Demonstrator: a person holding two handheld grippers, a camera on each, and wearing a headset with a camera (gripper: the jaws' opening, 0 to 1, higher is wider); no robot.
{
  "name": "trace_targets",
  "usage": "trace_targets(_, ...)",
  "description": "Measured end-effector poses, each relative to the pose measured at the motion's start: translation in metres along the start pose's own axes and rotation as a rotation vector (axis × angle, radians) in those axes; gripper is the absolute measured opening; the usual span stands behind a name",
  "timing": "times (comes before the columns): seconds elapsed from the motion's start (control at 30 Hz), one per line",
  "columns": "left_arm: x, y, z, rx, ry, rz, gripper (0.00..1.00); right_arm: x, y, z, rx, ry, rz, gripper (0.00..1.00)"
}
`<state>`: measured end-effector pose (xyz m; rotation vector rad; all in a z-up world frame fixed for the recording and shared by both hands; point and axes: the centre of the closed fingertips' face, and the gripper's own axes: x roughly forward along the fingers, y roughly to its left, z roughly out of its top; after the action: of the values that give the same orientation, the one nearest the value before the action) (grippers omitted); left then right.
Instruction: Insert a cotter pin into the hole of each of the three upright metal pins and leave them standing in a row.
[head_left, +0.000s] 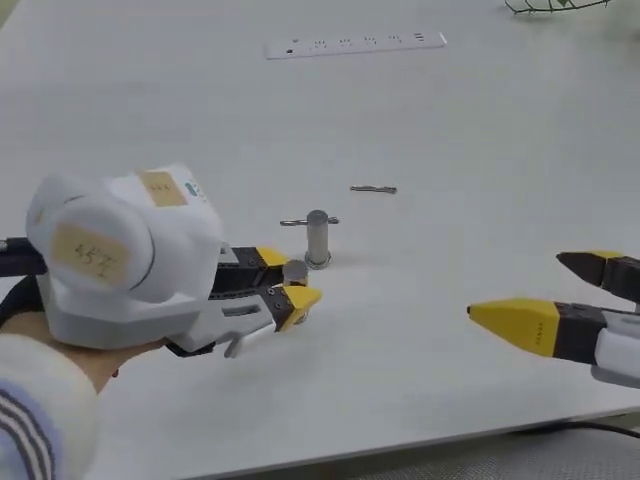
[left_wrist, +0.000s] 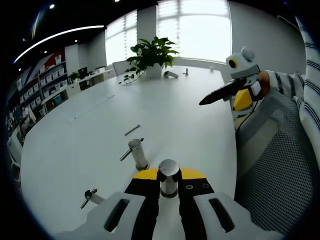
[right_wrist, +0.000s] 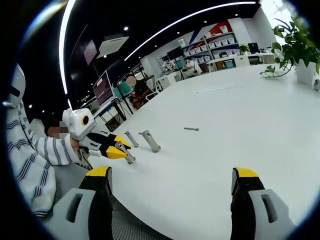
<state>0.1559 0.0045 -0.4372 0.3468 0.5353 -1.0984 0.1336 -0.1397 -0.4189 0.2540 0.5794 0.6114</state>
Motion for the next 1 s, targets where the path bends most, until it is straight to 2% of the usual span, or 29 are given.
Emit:
trace_targets(0.4, 0.006, -0.001, -0.004, -0.016, -0.007, 0.001, 0.09, 0.001, 0.001, -0.002, 0.0, 0.009, 0.003, 0.98)
trace_targets(1.0, 0.009, -0.006, -0.013, -0.013, 0.005, 0.004, 0.09, 0.002, 0.001, -0.002, 0.0, 0.016, 0.007, 0.97)
